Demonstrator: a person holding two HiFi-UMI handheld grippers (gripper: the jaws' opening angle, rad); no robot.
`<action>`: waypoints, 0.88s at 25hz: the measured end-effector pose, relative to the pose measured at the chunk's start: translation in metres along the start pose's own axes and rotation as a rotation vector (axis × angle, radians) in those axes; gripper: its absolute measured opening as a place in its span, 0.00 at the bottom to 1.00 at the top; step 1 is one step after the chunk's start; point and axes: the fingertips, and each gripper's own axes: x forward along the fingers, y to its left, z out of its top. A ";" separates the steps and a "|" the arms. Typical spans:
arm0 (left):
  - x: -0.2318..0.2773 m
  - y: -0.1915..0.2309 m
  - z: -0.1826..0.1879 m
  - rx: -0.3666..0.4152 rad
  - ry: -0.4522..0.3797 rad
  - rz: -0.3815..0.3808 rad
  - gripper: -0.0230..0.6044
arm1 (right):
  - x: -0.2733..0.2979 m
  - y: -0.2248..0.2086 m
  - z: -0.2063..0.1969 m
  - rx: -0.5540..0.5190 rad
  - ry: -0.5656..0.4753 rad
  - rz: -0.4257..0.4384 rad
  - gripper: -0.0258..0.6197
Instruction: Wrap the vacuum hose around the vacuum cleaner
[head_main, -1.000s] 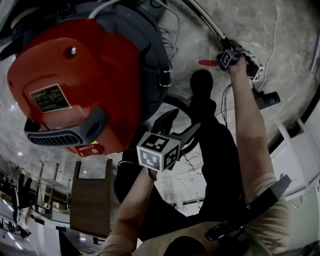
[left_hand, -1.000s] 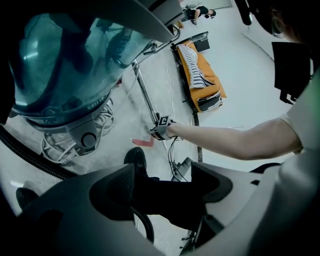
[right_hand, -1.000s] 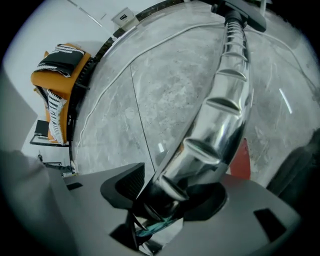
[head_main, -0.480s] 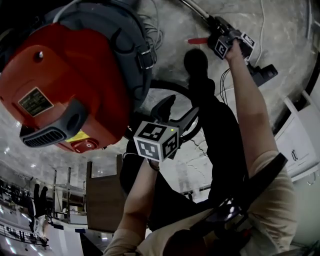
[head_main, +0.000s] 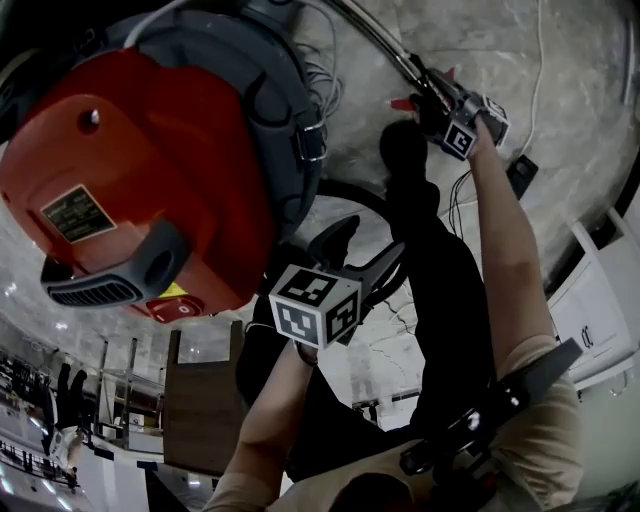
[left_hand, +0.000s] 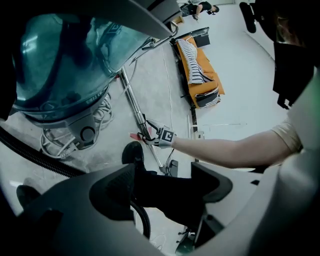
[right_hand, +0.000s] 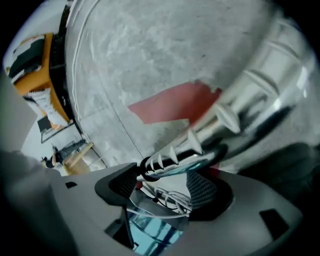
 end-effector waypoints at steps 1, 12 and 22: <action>0.000 -0.001 0.001 -0.007 -0.006 -0.006 0.61 | 0.002 0.000 -0.003 -0.038 0.019 -0.023 0.52; 0.003 -0.009 -0.007 -0.040 -0.006 -0.035 0.61 | -0.011 -0.004 -0.086 -0.946 0.270 -0.268 0.52; 0.002 -0.018 -0.039 -0.044 -0.028 -0.045 0.61 | -0.057 0.049 -0.197 -1.356 0.339 -0.267 0.35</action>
